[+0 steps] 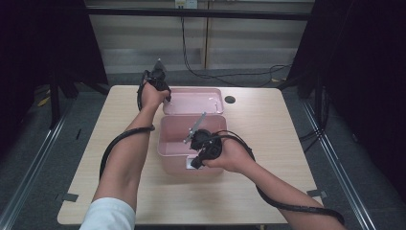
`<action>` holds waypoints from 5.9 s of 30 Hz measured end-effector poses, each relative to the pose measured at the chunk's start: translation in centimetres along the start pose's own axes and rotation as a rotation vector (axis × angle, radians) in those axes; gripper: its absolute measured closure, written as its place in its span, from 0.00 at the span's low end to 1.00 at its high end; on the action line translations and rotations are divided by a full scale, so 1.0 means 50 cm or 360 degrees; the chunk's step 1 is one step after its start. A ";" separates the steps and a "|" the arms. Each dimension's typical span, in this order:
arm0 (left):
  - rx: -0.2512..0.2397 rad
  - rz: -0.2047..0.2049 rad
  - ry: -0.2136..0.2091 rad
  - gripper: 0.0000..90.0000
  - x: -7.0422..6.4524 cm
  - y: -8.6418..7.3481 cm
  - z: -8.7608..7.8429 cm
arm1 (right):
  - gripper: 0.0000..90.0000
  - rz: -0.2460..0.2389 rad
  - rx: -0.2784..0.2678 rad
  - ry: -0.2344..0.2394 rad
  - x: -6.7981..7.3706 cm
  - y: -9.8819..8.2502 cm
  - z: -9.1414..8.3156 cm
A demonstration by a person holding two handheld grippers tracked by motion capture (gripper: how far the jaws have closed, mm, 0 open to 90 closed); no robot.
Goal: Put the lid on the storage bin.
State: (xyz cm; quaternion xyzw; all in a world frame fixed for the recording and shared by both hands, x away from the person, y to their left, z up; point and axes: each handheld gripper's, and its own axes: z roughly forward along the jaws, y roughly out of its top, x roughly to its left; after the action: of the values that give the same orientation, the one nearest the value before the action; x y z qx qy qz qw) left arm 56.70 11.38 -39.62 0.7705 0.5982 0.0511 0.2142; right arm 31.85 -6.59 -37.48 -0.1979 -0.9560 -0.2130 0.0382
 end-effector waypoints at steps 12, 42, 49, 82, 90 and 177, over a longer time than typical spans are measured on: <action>-0.0033 -0.0030 0.0008 0.93 -0.004 -0.001 -0.018 | 0.99 0.0012 -0.0002 -0.0007 0.001 0.001 0.001; -0.0120 -0.0008 0.0005 0.95 -0.011 0.012 -0.112 | 1.00 0.0047 -0.0010 -0.0015 0.002 0.002 0.002; -0.0140 0.0010 0.0001 0.96 -0.014 0.011 -0.139 | 1.00 0.0040 -0.0002 -0.0020 0.001 0.005 0.002; -0.0175 0.0058 -0.0030 0.97 -0.017 -0.009 -0.227 | 1.00 0.0076 0.0017 -0.0059 0.000 0.015 0.005; -0.0146 0.0077 -0.0039 0.97 -0.019 -0.013 -0.244 | 1.00 0.0094 0.0021 -0.0063 0.000 0.018 0.006; -0.0168 0.0242 0.0014 0.97 -0.046 -0.085 -0.313 | 1.00 0.0164 0.0027 -0.0090 -0.007 0.030 0.009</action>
State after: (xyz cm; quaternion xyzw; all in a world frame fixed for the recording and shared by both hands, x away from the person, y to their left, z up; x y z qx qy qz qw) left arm 46.99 14.21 -26.73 0.8012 0.5353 0.1021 0.2473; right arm 32.75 -5.29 -37.36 -0.2524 -0.9471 -0.1969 0.0238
